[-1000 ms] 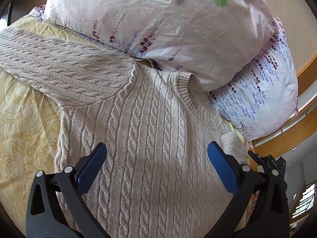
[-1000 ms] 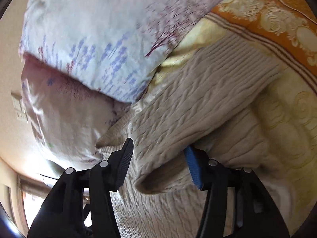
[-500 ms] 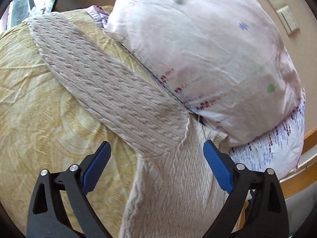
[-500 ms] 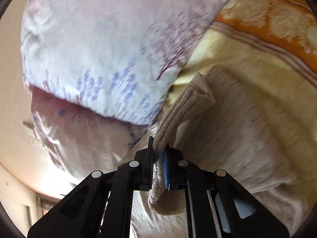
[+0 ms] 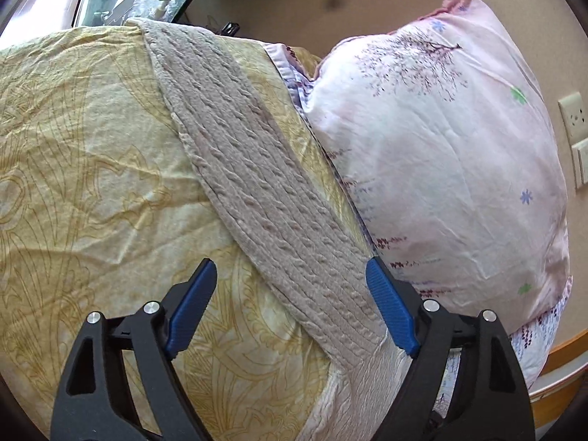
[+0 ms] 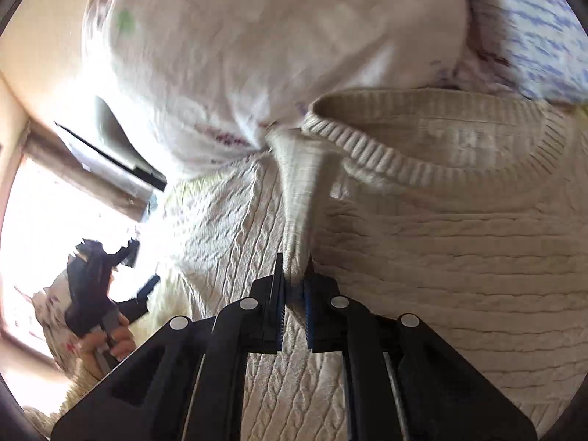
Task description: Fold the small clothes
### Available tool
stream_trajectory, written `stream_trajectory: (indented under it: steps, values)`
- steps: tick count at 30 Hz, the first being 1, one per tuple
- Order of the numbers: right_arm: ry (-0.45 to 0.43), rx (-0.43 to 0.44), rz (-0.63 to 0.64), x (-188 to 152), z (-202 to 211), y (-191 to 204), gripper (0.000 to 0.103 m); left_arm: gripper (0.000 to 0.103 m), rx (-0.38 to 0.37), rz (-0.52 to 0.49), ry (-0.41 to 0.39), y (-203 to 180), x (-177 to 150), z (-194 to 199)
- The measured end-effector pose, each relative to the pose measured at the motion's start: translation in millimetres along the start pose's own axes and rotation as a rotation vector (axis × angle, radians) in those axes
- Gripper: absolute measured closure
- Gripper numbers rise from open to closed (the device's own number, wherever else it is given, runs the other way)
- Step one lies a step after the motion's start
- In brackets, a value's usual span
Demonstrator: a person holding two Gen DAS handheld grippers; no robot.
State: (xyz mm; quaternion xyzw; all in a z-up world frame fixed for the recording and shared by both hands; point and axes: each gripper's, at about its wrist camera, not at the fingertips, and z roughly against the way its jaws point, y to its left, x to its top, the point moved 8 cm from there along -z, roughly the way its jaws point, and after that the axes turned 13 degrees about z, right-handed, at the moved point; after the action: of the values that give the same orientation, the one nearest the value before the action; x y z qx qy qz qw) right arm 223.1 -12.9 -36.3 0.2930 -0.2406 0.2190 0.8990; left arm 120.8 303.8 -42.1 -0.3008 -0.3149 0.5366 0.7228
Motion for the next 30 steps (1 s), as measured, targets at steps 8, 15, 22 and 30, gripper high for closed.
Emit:
stream_trajectory:
  steps: [8,15,22,30]
  values:
    - [0.055,0.149,0.041,-25,-4,59,0.039,0.029,-0.056,0.104,0.009,9,28,-13]
    - [0.031,0.15,-0.089,-53,28,40,0.037,0.05,-0.1,0.221,0.01,17,47,-21]
    - [0.007,0.137,-0.143,-80,61,16,0.037,0.069,-0.168,0.389,-0.018,33,74,-24]
    - [-0.077,0.105,-0.225,-88,116,-26,0.036,0.096,-0.454,0.353,0.131,-41,33,-20]
